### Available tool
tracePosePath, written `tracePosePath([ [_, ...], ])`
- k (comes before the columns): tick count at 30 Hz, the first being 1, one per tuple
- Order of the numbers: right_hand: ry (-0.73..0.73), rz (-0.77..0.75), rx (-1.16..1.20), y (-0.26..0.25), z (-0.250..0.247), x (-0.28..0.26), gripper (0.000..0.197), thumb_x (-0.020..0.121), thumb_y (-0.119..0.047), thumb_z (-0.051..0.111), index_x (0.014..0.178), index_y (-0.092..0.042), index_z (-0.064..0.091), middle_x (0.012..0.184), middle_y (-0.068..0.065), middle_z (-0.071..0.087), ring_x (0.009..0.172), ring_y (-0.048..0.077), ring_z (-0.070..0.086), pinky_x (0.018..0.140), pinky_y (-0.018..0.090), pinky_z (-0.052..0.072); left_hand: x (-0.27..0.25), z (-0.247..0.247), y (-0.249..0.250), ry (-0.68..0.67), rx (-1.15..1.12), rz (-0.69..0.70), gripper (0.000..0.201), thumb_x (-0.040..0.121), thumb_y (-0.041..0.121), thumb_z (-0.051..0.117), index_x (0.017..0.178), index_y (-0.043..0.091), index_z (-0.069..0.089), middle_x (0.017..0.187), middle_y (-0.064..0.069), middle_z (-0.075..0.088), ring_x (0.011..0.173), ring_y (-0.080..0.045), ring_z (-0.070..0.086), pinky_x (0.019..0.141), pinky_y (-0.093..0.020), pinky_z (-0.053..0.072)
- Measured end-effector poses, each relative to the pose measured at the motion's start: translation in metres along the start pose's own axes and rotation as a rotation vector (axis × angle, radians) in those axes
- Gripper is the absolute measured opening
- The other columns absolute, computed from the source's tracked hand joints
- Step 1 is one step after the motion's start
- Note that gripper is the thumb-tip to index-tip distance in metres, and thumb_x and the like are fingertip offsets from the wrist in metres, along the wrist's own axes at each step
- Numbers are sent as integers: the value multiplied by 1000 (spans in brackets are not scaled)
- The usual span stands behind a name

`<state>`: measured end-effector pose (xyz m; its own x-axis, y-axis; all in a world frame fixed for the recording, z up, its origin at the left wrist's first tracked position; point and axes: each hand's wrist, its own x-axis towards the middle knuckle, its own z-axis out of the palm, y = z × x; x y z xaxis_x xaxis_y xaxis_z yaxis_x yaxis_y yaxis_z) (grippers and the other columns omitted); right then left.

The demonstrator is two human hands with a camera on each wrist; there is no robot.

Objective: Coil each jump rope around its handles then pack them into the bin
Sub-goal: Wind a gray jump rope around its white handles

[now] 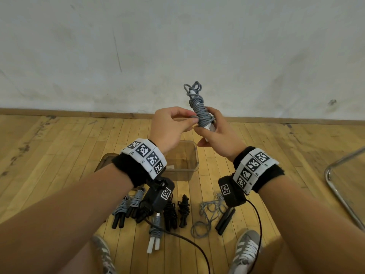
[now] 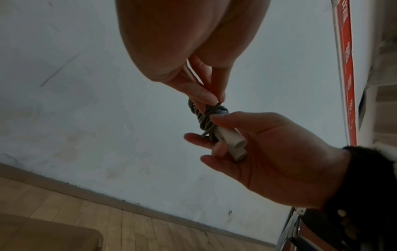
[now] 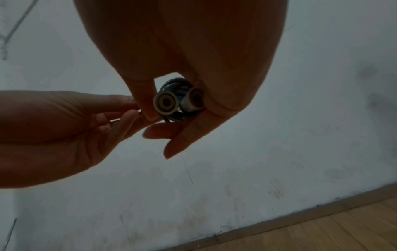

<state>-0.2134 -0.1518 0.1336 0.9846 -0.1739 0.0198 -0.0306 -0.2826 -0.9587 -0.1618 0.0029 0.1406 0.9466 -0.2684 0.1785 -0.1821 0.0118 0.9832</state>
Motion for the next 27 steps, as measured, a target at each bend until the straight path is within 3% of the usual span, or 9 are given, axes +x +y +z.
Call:
tracePosePath([
  [5,-2,-62,-63,-1,2,-1,68,95,-14,68,150,-32,32,115,-5,61,82,9,64,69,37,64,4,1,-3,13,89,94,11,83,15,84,94,18,82,97,3,76,85,-11,74,79,-32,62],
  [8,3,-80,-110,-2,6,-4,69,95,-26,70,152,-32,32,124,-8,61,93,12,68,65,38,64,5,3,-6,-7,192,183,17,86,19,81,101,26,81,110,8,66,95,-4,67,88,-20,55],
  [11,29,-97,-140,-4,9,-6,62,97,-40,65,151,-31,36,116,-9,63,76,8,68,60,39,63,5,3,-7,-17,250,189,17,90,24,77,105,29,79,109,10,58,102,2,57,91,-11,47],
  [13,46,-102,-163,-4,9,-6,57,99,-42,60,150,-29,38,103,-10,63,61,10,65,57,38,62,5,3,-8,-44,240,178,16,92,25,75,107,30,79,110,8,57,102,-1,58,93,-19,51],
  [15,57,-89,-147,-1,9,-4,54,101,-42,58,149,-26,39,97,-9,61,57,9,63,53,34,58,6,2,-8,-40,203,166,18,94,22,73,111,26,78,113,5,64,98,-7,67,90,-29,58],
  [18,67,-67,-77,1,7,0,49,101,-36,59,146,-26,42,103,0,62,80,12,64,55,35,57,9,-3,-6,-22,105,115,18,96,11,70,112,15,76,103,-2,75,88,-12,75,80,-36,64],
  [20,58,-57,-45,1,6,0,50,96,-38,61,143,-29,45,107,3,63,91,15,63,56,37,57,11,-6,-6,-9,132,122,15,92,10,74,105,16,77,95,0,76,83,-13,76,79,-37,64],
  [23,57,-40,-15,0,7,-1,53,87,-43,60,137,-31,48,107,5,65,90,15,64,54,37,55,12,-7,-5,-7,187,151,13,88,12,78,93,24,77,90,7,77,79,-12,75,78,-36,63],
  [27,50,-51,-3,2,5,-1,43,99,-37,55,140,-28,46,110,5,64,89,15,62,54,35,52,13,-9,-3,-41,182,158,12,87,10,79,93,21,80,88,7,78,79,-12,76,78,-34,63],
])
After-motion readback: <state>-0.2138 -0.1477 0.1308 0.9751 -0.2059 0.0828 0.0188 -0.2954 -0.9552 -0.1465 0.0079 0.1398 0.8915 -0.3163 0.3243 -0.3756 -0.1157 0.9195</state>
